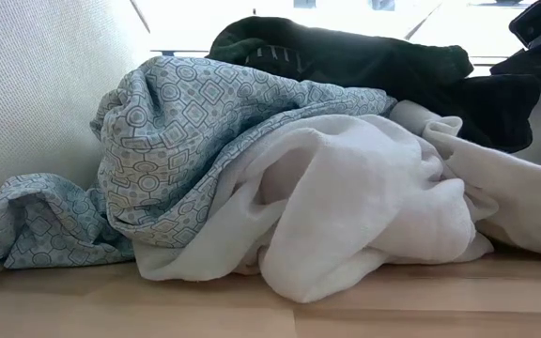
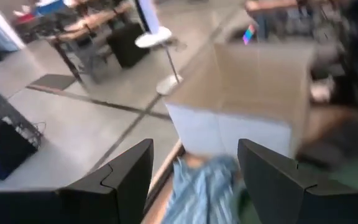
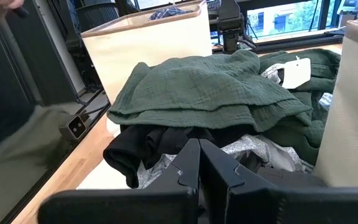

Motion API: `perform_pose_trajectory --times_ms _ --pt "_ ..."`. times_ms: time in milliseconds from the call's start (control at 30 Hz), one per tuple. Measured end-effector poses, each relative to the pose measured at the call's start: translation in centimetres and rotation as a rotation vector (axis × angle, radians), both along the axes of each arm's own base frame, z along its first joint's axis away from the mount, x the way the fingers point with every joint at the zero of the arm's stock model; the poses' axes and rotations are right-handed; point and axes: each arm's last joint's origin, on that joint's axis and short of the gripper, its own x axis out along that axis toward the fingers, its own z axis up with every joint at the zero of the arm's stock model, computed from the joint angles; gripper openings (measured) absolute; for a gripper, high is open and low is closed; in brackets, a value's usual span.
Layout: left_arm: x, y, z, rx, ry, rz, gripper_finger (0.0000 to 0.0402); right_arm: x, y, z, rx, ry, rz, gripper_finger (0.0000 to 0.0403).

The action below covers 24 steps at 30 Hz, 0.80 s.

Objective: Sort clothes
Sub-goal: Put the green shirt into the bottom laundry organizer

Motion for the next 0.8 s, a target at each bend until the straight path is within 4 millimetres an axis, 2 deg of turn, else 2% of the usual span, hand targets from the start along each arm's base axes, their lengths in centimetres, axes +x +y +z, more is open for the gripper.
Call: perform_pose_trajectory --times_ms 167,267,367,500,600,667,800 --pt "-0.3 2.3 0.7 -0.058 -0.132 0.123 0.0227 0.0 0.0 0.0 0.000 0.000 0.000 0.0000" --pt "-1.0 2.7 1.9 -0.019 -0.195 0.138 0.0227 0.0 0.0 0.0 0.000 0.000 0.000 0.0000" --pt "-1.2 2.4 1.9 0.003 -0.165 0.112 0.0227 0.0 0.0 0.0 0.000 0.000 0.000 0.0000" --pt "-0.3 0.5 -0.1 -0.099 -0.158 -0.002 0.0227 0.0 0.0 0.0 0.000 0.000 0.000 0.0000" --pt "0.6 -2.0 -1.8 -0.012 -0.121 -0.109 0.0227 0.0 0.0 0.0 0.000 0.000 0.000 0.0000" --pt "0.7 -3.5 -1.6 0.045 -0.167 -0.099 0.0227 0.0 0.0 0.0 0.000 0.000 0.000 0.0000" --pt "-0.9 -5.3 0.7 0.093 -0.244 -0.108 0.0227 0.0 0.0 0.0 0.000 0.000 0.000 0.0000"
